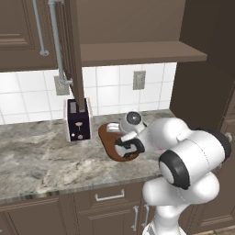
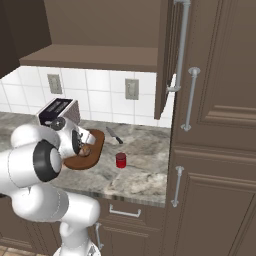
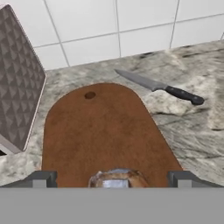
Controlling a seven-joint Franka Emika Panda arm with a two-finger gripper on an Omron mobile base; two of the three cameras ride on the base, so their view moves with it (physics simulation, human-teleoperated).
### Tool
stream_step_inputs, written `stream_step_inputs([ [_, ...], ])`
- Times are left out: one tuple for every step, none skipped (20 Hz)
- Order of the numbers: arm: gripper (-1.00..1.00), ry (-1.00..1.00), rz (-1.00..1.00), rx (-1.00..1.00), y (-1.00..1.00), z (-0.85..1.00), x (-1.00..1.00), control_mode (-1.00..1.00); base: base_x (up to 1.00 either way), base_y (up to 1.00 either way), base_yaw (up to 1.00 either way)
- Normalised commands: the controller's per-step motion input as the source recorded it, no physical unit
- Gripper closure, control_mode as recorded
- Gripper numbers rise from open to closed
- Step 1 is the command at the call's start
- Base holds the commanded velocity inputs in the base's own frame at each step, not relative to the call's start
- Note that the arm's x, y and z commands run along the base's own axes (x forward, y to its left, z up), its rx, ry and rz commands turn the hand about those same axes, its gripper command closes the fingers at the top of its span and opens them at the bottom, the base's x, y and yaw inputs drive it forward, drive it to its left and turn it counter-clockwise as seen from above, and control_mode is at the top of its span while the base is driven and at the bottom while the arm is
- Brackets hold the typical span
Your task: Pick the bread, place it on the cutting board, pick the jam, place it on the counter, and close the cabinet.
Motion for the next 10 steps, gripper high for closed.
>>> stream_step_inputs([
  [-1.00,-0.15,0.00,0.00,0.00,0.18,-0.02,-1.00,0.00,0.00,0.00],
  [-1.00,-0.15,0.00,0.00,0.00,0.17,-0.03,-1.00,0.00,0.00,0.00],
  [-1.00,-0.14,0.00,0.00,0.00,0.18,-0.06,-1.00,0.00,0.00,0.00],
  [-1.00,-0.13,0.00,0.00,0.00,0.20,-0.09,-1.00,0.00,0.00,0.00],
  [-1.00,-0.12,0.00,0.00,0.00,0.21,-0.07,-1.00,0.00,0.00,0.00],
  [-1.00,-0.12,0.00,0.00,0.00,0.23,-0.09,-1.00,0.00,0.00,0.00],
  [-1.00,-0.12,0.00,0.00,0.00,0.24,-0.11,-1.00,0.00,0.00,0.00],
  [-1.00,-0.13,0.00,0.00,0.00,0.26,-0.12,-1.00,0.00,0.00,0.00],
  [-1.00,-0.13,0.00,0.00,0.00,0.26,-0.14,-1.00,0.00,0.00,0.00],
  [-1.00,-0.13,0.00,0.00,0.00,0.28,-0.14,-1.00,0.00,0.00,0.00],
])
